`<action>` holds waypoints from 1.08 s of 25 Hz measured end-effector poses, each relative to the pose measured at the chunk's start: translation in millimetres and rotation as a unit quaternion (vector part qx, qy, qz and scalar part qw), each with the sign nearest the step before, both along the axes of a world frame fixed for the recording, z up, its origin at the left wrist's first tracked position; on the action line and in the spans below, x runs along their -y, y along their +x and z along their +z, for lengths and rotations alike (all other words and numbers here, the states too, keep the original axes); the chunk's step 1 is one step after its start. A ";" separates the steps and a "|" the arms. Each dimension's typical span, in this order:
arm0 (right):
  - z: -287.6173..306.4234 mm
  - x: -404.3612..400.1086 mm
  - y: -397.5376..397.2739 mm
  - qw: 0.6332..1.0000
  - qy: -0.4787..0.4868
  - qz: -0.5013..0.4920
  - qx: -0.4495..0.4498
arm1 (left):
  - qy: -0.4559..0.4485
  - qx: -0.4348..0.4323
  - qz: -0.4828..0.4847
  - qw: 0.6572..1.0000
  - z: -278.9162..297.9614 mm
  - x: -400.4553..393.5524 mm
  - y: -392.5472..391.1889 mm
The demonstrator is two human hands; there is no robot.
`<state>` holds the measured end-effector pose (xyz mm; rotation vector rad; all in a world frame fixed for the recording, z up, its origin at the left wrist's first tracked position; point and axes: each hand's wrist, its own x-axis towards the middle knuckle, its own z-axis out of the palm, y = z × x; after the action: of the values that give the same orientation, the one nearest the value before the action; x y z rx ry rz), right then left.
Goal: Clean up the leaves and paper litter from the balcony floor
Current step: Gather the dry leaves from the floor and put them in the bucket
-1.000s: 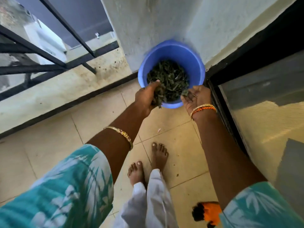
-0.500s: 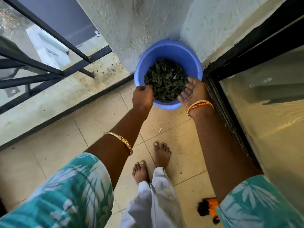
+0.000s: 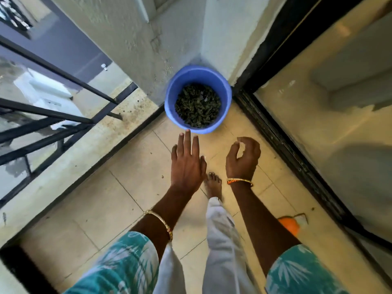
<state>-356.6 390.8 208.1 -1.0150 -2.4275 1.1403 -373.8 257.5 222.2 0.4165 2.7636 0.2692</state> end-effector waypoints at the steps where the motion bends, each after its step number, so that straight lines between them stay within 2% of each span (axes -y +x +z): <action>1: 7.5 2.5 19.1 0.998 0.042 0.008 0.041 | -0.012 0.011 -0.025 1.000 11.0 3.3 9.2; 3: 32.6 12.9 59.7 0.988 0.101 -0.003 0.119 | -0.031 0.031 -0.078 0.996 38.9 13.8 25.6; 6: 88.1 41.4 119.2 0.971 0.115 -0.071 0.197 | -0.030 0.014 -0.185 0.982 87.8 30.5 46.5; 12: 199.6 104.4 214.2 0.937 0.074 -0.251 0.230 | -0.018 -0.016 -0.409 0.912 192.9 38.8 103.9; 15: 234.8 134.8 267.2 0.902 0.053 -0.363 0.227 | -0.035 -0.020 -0.523 0.851 229.2 30.9 150.6; 17: 246.4 157.8 297.0 0.877 0.044 -0.416 0.236 | -0.037 -0.063 -0.592 0.802 247.3 24.2 183.1; 20: 260.3 194.4 341.2 0.819 0.022 -0.514 0.255 | -0.011 -0.104 -0.704 0.703 270.8 19.4 240.6; 24: 276.1 247.5 406.3 0.750 0.005 -0.606 0.266 | 0.009 -0.135 -0.780 0.610 288.4 46.1 307.7; 27: 292.6 293.5 455.2 0.694 -0.004 -0.677 0.246 | 0.005 -0.100 -0.830 0.548 301.0 84.3 358.8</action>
<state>98.6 97.3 500.6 -2.6044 -1.0793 0.2799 -15.1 173.2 523.3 2.6935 1.2822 -0.2896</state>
